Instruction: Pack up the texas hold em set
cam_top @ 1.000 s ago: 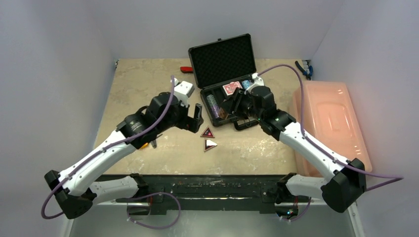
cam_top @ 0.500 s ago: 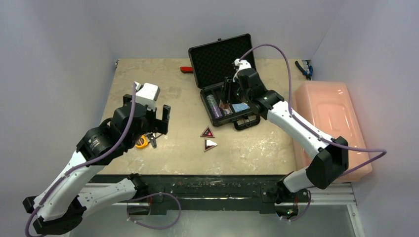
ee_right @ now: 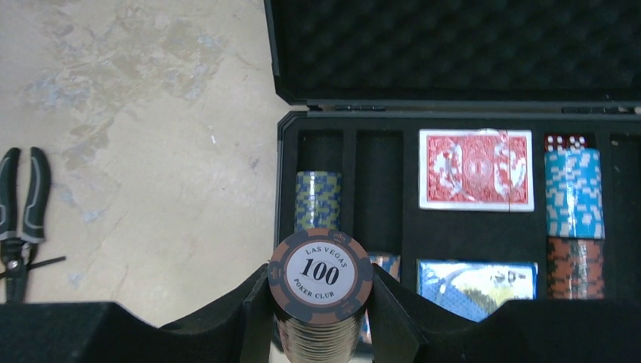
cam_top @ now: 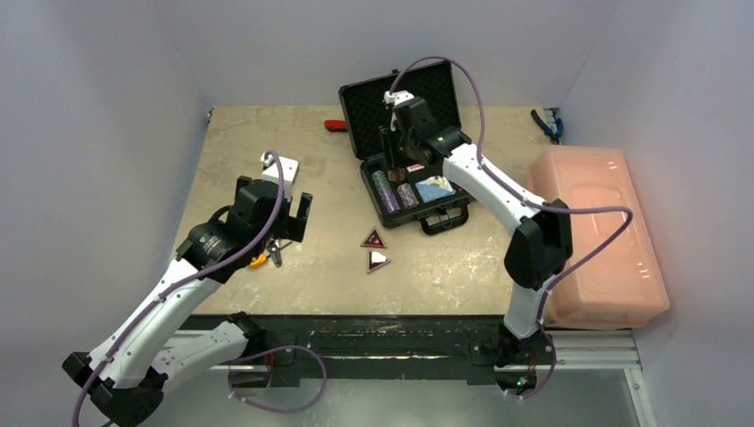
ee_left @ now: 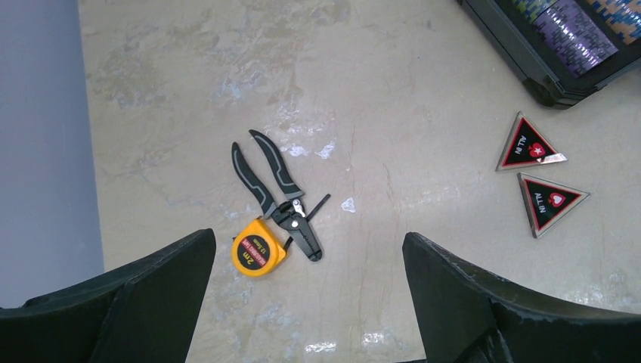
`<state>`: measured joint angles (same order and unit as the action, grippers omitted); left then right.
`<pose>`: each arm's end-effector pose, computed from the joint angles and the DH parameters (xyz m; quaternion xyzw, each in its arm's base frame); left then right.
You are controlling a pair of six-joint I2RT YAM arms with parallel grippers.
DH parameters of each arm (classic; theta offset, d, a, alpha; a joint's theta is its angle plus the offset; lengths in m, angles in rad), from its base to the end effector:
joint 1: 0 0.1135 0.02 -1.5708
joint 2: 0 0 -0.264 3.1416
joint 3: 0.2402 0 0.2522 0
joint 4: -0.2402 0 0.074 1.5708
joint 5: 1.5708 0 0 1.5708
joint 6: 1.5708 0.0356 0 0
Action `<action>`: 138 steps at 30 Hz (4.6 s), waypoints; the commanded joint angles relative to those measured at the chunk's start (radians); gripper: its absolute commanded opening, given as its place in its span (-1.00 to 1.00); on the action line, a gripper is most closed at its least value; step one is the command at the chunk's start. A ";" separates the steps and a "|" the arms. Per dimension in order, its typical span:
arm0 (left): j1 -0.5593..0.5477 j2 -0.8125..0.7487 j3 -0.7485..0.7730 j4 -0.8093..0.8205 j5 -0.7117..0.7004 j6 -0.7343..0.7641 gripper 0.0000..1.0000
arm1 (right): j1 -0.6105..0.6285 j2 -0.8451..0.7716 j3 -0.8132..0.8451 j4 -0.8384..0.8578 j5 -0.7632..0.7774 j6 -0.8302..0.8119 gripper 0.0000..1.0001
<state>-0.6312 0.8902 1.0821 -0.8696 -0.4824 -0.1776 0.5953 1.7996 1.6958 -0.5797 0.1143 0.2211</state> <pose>0.1430 -0.0841 0.3581 0.0964 0.8766 0.0331 0.4703 0.3455 0.2291 0.3358 -0.1436 0.8905 0.1228 0.4138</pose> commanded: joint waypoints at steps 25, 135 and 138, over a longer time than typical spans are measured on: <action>0.025 0.073 0.001 0.065 0.139 0.030 0.79 | -0.001 0.478 0.498 -0.183 0.234 -0.214 -1.00; 0.036 0.062 -0.008 0.051 0.130 0.039 0.77 | -0.044 0.512 0.408 -0.152 0.158 -0.045 -0.38; 0.034 0.062 -0.008 0.051 0.130 0.039 0.77 | -0.044 0.495 0.377 -0.154 0.156 -0.037 -0.38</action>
<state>-0.6029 0.9668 1.0805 -0.8326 -0.3511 -0.1600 0.5549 2.3524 2.1193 -0.6613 0.2771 0.1577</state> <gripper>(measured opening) 0.887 0.315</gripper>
